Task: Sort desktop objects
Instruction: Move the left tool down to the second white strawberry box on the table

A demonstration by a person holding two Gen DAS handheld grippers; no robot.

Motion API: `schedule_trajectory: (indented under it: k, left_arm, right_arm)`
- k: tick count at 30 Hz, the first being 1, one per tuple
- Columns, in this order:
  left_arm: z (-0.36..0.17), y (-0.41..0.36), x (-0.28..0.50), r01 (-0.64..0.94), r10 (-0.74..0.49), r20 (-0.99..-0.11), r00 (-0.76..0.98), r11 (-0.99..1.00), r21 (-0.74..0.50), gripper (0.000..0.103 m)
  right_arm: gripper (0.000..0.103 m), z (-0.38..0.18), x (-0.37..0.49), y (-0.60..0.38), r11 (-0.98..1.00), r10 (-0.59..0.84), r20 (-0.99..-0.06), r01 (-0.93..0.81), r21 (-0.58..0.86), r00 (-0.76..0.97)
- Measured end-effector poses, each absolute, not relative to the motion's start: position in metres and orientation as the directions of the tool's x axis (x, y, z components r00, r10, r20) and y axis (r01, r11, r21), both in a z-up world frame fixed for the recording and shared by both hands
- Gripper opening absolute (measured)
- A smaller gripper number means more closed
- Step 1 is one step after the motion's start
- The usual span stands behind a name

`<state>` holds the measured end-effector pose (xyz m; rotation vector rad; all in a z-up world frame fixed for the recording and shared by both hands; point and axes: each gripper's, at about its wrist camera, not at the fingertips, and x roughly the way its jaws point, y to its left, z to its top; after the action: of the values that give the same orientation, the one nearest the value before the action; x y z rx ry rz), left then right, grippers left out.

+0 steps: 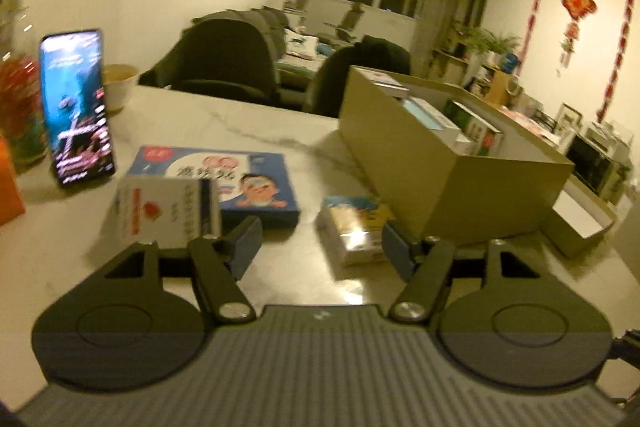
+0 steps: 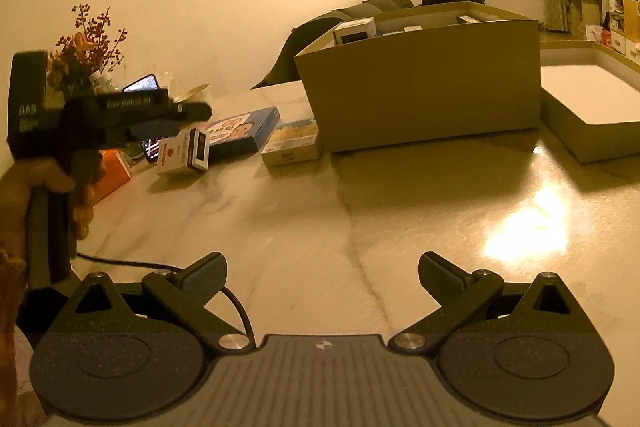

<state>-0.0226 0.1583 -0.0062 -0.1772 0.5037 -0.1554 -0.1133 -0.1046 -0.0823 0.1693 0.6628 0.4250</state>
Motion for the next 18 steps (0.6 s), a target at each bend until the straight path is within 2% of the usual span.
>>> schedule_trajectory:
  k: [5, 9, 18]
  left_arm:
    - [-0.015, 0.173, -0.032, 0.059, -0.152, -0.424, 0.893, 0.973, -0.225, 0.079]
    - [-0.019, 0.183, -0.034, 0.031, -0.119, -0.418, 0.901, 0.977, -0.213, 0.092]
    - [-0.04, 0.199, -0.023, -0.025, -0.034, -0.424, 0.905, 0.991, -0.132, 0.099]
  right_arm:
    - [0.102, -0.086, -0.112, -0.102, 0.902, 0.431, -0.572, -0.324, 0.284, 0.698]
    - [0.102, -0.091, -0.108, -0.101, 0.904, 0.427, -0.587, -0.318, 0.285, 0.688]
    - [0.103, -0.1, -0.099, -0.1, 0.913, 0.409, -0.602, -0.306, 0.272, 0.686]
